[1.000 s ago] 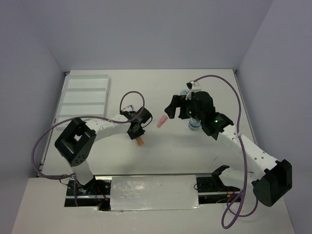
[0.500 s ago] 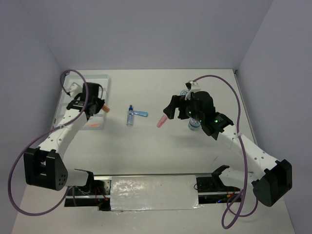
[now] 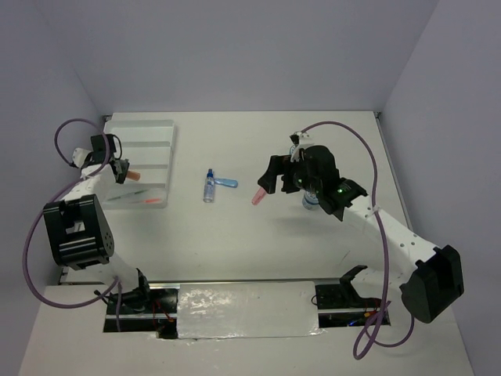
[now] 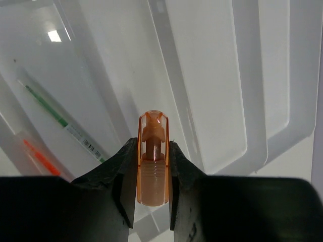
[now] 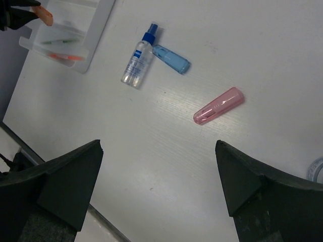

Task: Sort the stationery into containers
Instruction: Place the stationery in the storage box, then pick up the stationery from the center of the board, then place the stationery in the storage box, then pick up the stationery from the center of the board, then place the stationery in the storage box.

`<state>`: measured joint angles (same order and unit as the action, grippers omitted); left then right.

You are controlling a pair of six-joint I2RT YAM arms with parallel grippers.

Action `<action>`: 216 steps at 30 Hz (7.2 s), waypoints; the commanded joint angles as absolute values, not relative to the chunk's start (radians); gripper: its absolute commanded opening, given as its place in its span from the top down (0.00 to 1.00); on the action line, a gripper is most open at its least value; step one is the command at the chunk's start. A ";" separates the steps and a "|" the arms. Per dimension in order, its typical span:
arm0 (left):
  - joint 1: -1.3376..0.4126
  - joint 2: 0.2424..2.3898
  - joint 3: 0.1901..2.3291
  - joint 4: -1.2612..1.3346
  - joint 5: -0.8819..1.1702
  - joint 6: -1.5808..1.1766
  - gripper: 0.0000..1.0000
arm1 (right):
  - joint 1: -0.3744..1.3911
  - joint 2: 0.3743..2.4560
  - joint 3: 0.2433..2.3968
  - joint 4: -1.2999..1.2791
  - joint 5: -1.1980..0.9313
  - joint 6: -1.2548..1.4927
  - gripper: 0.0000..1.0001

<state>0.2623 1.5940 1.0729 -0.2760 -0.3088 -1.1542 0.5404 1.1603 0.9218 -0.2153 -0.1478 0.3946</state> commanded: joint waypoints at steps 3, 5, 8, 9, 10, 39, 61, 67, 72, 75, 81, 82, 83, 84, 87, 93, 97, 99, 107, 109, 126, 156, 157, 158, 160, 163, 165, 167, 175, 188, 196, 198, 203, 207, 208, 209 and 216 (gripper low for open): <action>0.305 1.637 1.048 -0.112 -0.245 -1.146 0.75 | 0.538 1.192 0.931 -0.156 -0.187 0.368 0.00; 0.310 1.646 1.046 -0.091 -0.229 -1.146 0.64 | 0.538 1.195 0.931 -0.158 -0.187 0.364 0.00; 0.310 1.644 1.043 -0.086 -0.236 -1.149 0.45 | 0.538 1.198 0.931 -0.156 -0.189 0.360 0.00; 0.310 1.646 1.045 -0.095 -0.239 -1.150 0.38 | 0.538 1.200 0.933 -0.156 -0.189 0.362 0.00; 0.310 1.646 1.046 -0.104 -0.242 -1.155 0.34 | 0.537 1.201 0.933 -0.155 -0.190 0.364 0.00; -0.644 1.839 1.612 -0.821 -0.589 -1.497 0.01 | 0.523 0.953 0.907 -0.290 0.117 0.469 0.00; -0.581 2.269 1.976 -1.100 -0.568 -1.697 0.19 | 0.515 0.965 0.874 -0.253 0.020 0.402 0.00; -0.563 2.281 1.947 -1.066 -0.545 -1.674 0.28 | 0.517 0.980 0.876 -0.244 0.009 0.396 0.00; -0.563 2.287 1.928 -1.039 -0.523 -1.657 0.32 | 0.515 0.996 0.879 -0.230 0.005 0.399 0.00; -0.563 2.293 1.915 -1.035 -0.517 -1.654 0.32 | 0.517 1.002 0.879 -0.229 0.005 0.399 0.00; -0.563 2.302 1.864 -0.989 -0.496 -1.643 0.44 | 0.517 1.002 0.880 -0.230 0.005 0.396 0.00; -0.563 2.306 1.864 -0.982 -0.483 -1.637 0.49 | 0.515 1.002 0.882 -0.232 0.005 0.394 0.00; -0.563 2.315 1.865 -0.976 -0.479 -1.629 0.60 | 0.515 0.999 0.882 -0.233 0.005 0.394 0.00; -0.563 2.318 1.864 -0.970 -0.471 -1.626 0.64 | 0.515 0.999 0.885 -0.235 0.005 0.393 0.00; -0.569 2.321 1.862 -0.954 -0.451 -1.617 0.74 | 0.515 0.996 0.893 -0.242 0.005 0.390 0.00; -0.643 2.280 1.848 -0.887 -0.443 -1.566 0.87 | 0.517 1.000 0.900 -0.238 0.005 0.393 0.00; -0.658 2.165 1.766 -0.755 -0.452 -1.473 1.00 | 0.518 0.999 0.907 -0.244 0.005 0.391 0.00; -0.644 2.067 1.735 -0.712 -0.503 -1.422 1.00 | 0.515 0.991 0.904 -0.247 0.005 0.388 0.00; -0.302 1.754 1.502 -0.721 -0.514 -1.313 1.00 | 0.515 0.986 0.894 -0.239 -0.011 0.385 0.00; -0.203 1.708 1.389 -0.657 -0.433 -1.287 1.00 | 0.515 1.000 0.893 -0.221 -0.040 0.390 0.00; 0.224 1.833 1.385 -0.531 -0.342 -1.169 0.72 | 0.515 1.092 0.903 -0.195 -0.115 0.391 0.00; -0.751 1.920 1.491 -0.167 -0.084 -0.335 0.08 | 0.505 0.782 1.081 -0.540 0.298 0.371 0.00; -0.758 1.933 1.505 -0.169 -0.090 -0.331 0.08 | 0.505 0.766 1.081 -0.543 0.284 0.367 0.00; -0.761 1.956 1.511 -0.175 -0.092 -0.333 0.08 | 0.505 0.755 1.077 -0.542 0.269 0.364 0.00; -0.762 1.973 1.520 -0.187 -0.107 -0.334 0.08 | 0.505 0.735 1.066 -0.534 0.229 0.351 0.00; -0.761 2.005 1.525 -0.183 -0.127 -0.315 0.10 | 0.503 0.726 1.049 -0.523 0.198 0.344 0.00; -0.761 2.040 1.548 -0.193 -0.135 -0.295 0.12 | 0.506 0.727 1.043 -0.518 0.183 0.341 0.00; -0.761 2.081 1.562 -0.199 -0.129 -0.275 0.14 | 0.505 0.733 1.040 -0.512 0.169 0.336 0.00; -0.761 2.158 1.591 -0.224 -0.114 -0.287 0.27 | 0.506 0.736 1.031 -0.500 0.156 0.330 0.00; -0.753 2.050 1.526 -0.252 -0.178 -0.305 1.00 | 0.505 0.738 1.026 -0.476 0.140 0.328 0.00; -0.539 1.768 1.470 -0.256 -0.265 -0.484 1.00 | 0.505 0.764 1.017 -0.443 0.104 0.334 0.00; -0.456 1.724 1.447 -0.296 -0.360 -0.575 1.00 | 0.503 0.770 1.016 -0.442 0.101 0.331 0.00; -0.092 1.631 1.324 -0.465 -0.391 -0.967 1.00 | 0.506 0.784 0.994 -0.414 0.071 0.334 0.00; 0.087 1.571 1.195 -0.398 -0.368 -1.159 1.00 | 0.505 0.804 0.986 -0.397 0.037 0.341 0.00; 0.125 1.568 1.166 -0.370 -0.365 -1.178 1.00 | 0.505 0.808 0.985 -0.396 0.029 0.342 0.00; 0.139 1.571 1.158 -0.338 -0.365 -1.193 1.00 | 0.505 0.813 0.983 -0.393 0.019 0.341 0.00; 0.182 1.634 1.158 -0.246 -0.403 -1.255 0.93 | 0.506 0.834 0.960 -0.368 0.005 0.344 0.00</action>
<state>0.1738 1.6165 1.1316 -0.3328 -0.3817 -1.1854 0.5076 0.8268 0.9737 -0.4316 0.0208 0.3466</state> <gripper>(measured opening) 0.365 0.997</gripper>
